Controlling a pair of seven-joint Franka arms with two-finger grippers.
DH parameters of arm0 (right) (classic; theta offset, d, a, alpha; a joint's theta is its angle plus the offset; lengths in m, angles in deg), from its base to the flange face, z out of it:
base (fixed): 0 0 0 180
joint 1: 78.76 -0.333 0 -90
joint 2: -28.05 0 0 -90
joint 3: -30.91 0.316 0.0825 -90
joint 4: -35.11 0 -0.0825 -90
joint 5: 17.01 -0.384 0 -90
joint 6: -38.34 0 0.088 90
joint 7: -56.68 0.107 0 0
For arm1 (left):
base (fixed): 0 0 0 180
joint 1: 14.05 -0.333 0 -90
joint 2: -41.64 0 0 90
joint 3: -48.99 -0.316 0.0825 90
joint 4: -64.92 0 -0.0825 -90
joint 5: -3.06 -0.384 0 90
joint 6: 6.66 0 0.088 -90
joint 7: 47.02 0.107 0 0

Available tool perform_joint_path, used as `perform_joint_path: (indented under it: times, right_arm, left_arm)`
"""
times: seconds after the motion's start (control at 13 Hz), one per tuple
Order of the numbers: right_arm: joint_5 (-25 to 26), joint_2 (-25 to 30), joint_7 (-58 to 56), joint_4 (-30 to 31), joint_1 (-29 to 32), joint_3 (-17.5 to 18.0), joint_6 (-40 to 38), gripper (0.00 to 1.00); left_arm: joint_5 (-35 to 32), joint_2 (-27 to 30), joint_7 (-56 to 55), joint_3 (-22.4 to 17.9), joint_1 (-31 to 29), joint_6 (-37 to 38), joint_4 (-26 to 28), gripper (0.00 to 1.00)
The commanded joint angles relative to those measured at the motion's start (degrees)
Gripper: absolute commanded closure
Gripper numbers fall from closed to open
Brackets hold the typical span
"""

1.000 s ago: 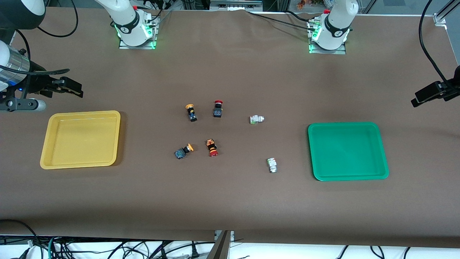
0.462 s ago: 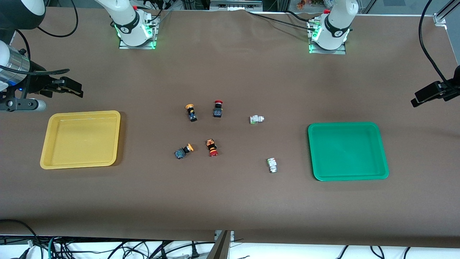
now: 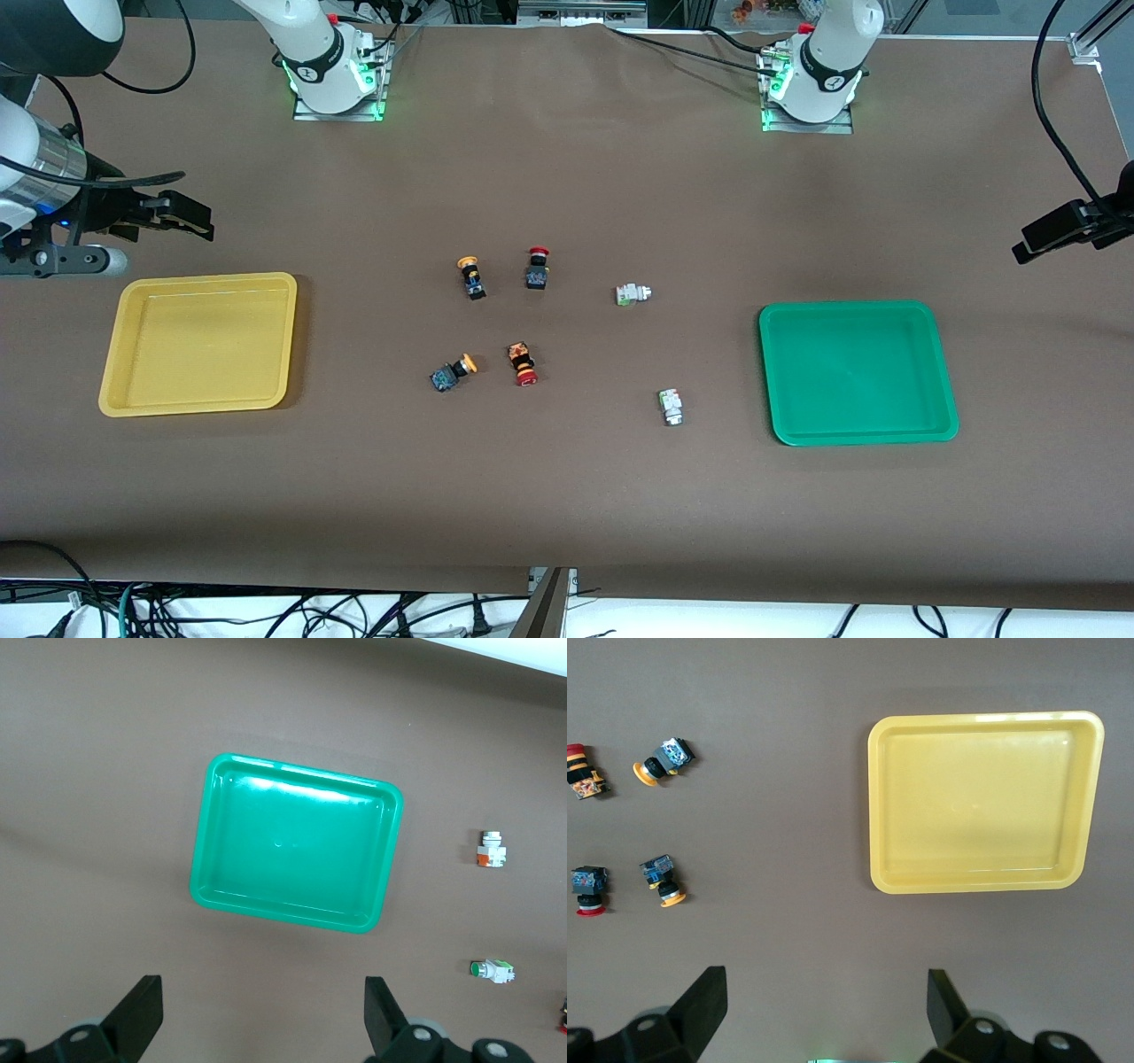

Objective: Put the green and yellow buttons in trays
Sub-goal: 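Grasp the blue button with the right gripper while the left grasps a white one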

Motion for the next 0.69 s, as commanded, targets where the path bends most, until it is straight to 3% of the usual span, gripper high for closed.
perform_joint_path:
  times: [0.0,0.23,0.46,0.62]
  right_arm:
    - [0.3,-2.6,-0.5,-0.6,-1.0,0.1,-0.8,0.00]
    - [0.4,-6.0,0.7,-0.5,-6.1,0.1,1.2,0.00]
    - [-0.2,-8.4,0.7,-0.3,-11.2,0.0,5.3,0.00]
    - [-0.2,-10.8,2.0,-0.3,-14.5,0.1,8.2,0.00]
  left_arm:
    - [1.0,-0.2,0.4,0.2,-0.1,1.0,-1.0,0.00]
    - [1.0,-0.2,0.3,0.2,0.4,0.9,-1.3,0.00]
    - [1.0,3.7,0.0,0.1,1.6,-1.4,5.1,0.00]
    - [1.0,3.7,-0.2,0.2,1.6,-1.0,5.1,0.00]
